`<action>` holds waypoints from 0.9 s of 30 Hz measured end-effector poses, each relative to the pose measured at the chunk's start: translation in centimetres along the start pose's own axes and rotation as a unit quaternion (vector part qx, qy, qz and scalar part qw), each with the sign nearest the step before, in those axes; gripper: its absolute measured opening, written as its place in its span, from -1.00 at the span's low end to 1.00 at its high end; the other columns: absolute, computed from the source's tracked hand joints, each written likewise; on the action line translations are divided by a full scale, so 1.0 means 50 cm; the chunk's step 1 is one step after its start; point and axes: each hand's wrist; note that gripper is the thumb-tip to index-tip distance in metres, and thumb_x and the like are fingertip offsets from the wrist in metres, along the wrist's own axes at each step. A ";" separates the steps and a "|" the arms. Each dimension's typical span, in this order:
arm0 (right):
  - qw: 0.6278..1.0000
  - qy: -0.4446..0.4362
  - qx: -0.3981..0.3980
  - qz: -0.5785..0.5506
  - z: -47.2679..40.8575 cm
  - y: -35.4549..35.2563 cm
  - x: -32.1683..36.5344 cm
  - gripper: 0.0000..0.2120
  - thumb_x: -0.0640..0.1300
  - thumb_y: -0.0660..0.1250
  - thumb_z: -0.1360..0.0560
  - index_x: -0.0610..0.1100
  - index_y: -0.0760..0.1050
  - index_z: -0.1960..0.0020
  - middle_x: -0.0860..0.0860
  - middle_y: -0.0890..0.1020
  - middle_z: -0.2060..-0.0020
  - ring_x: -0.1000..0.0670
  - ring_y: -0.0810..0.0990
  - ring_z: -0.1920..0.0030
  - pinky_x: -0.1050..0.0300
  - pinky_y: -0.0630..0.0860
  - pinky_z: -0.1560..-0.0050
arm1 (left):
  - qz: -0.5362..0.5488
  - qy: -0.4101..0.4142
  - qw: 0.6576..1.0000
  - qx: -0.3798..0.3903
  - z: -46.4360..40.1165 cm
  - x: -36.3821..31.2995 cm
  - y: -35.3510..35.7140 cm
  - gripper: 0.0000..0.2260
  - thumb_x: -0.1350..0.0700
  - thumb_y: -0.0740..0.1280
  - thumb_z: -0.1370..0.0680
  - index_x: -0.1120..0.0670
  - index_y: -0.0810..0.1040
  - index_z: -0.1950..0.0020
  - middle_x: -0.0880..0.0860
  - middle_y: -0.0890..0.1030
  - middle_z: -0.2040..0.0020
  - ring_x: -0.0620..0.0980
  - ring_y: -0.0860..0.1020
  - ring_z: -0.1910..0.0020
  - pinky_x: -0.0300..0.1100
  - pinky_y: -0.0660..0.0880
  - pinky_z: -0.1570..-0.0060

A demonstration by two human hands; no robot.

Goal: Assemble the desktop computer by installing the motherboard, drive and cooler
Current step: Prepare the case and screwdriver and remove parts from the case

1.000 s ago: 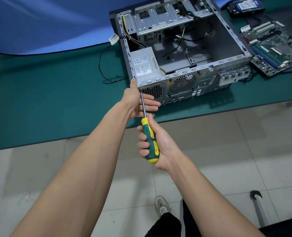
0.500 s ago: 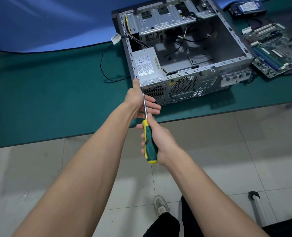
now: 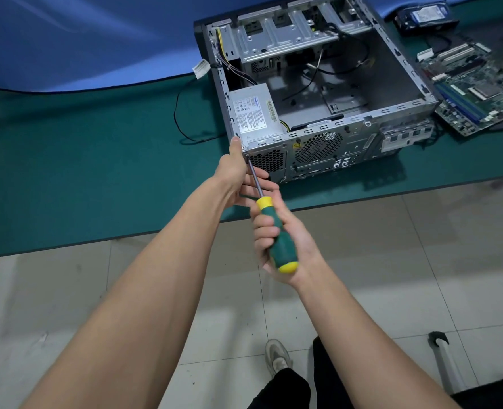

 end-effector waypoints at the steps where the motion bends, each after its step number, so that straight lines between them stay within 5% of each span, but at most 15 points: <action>1: 0.999 0.017 0.031 -0.032 0.003 -0.002 0.004 -0.65 0.18 0.25 -0.39 -0.13 0.42 0.18 0.07 0.42 0.58 0.18 0.40 0.63 0.35 0.36 0.63 | 0.003 0.000 1.000 -0.001 0.000 0.001 0.001 -0.22 -0.35 -0.20 -0.54 0.27 0.52 0.09 0.25 0.66 0.28 0.17 0.66 0.37 -0.17 0.53 0.44; 4: 0.998 0.028 0.033 0.049 0.000 -0.006 0.000 -0.59 0.22 0.16 -0.51 -0.14 0.45 0.15 0.08 0.43 0.51 0.13 0.42 0.56 0.31 0.41 0.56 | 0.011 0.002 1.000 0.001 -0.001 0.001 0.001 -0.21 -0.36 -0.19 -0.54 0.30 0.51 0.09 0.27 0.66 0.27 0.22 0.65 0.35 -0.10 0.57 0.34; 9: 0.964 -0.064 -0.141 0.217 -0.018 0.004 -0.005 -0.59 0.22 0.30 -0.48 -0.15 0.47 0.20 0.02 0.43 0.52 0.06 0.35 0.60 0.30 0.34 0.57 | 0.012 -0.001 1.000 -0.006 0.000 0.002 0.004 -0.21 -0.37 -0.20 -0.53 0.28 0.52 0.10 0.27 0.66 0.28 0.20 0.65 0.37 -0.05 0.56 0.27; 12: 0.999 -0.015 -0.033 0.033 -0.020 0.003 -0.003 -0.56 0.22 0.15 -0.54 -0.16 0.43 0.21 0.06 0.36 0.59 0.15 0.27 0.69 0.33 0.24 0.70 | 0.018 0.004 1.000 -0.012 0.003 -0.001 0.003 -0.23 -0.36 -0.18 -0.54 0.28 0.50 0.10 0.28 0.66 0.28 0.19 0.64 0.39 -0.11 0.57 0.33; 15: 0.985 0.066 0.087 -0.131 -0.021 -0.012 0.000 -0.50 0.22 0.04 -0.57 -0.19 0.44 0.20 0.03 0.33 0.62 0.16 0.22 0.71 0.35 0.21 0.71 | 0.026 0.002 1.000 -0.016 0.011 -0.001 0.003 -0.25 -0.35 -0.17 -0.55 0.29 0.48 0.10 0.29 0.65 0.28 0.20 0.64 0.41 -0.16 0.54 0.43; 17: 0.980 0.078 0.115 -0.144 -0.024 -0.016 0.002 -0.47 0.21 0.06 -0.57 -0.22 0.48 0.21 0.04 0.35 0.61 0.13 0.28 0.71 0.34 0.25 0.71 | 0.028 0.008 0.999 -0.025 0.016 -0.005 0.007 -0.27 -0.33 -0.15 -0.56 0.28 0.47 0.11 0.28 0.65 0.29 0.20 0.63 0.42 -0.16 0.54 0.43; 22: 0.995 0.037 0.021 0.093 0.010 -0.006 0.048 -0.38 0.30 0.08 -0.53 -0.19 0.53 0.35 0.07 0.32 0.62 0.15 0.27 0.70 0.32 0.25 0.70 | 0.045 0.045 0.993 -0.096 0.032 -0.004 0.025 -0.34 -0.28 -0.09 -0.59 0.25 0.48 0.23 0.18 0.61 0.47 0.10 0.60 0.54 -0.24 0.44 0.64; 27: 0.936 -0.057 -0.071 0.341 0.090 0.005 0.142 -0.71 0.08 0.33 -0.49 -0.11 0.41 0.24 0.07 0.33 0.58 0.09 0.30 0.63 0.29 0.31 0.56 | -0.013 0.121 0.978 -0.167 0.058 -0.016 0.076 -0.54 -0.09 0.07 -0.60 0.19 0.49 0.31 0.05 0.54 0.58 0.04 0.51 0.55 -0.21 0.48 0.49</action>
Point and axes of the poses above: each hand's wrist, its own z-axis away from the middle knuckle, its own y-axis out of the palm, x = y × z
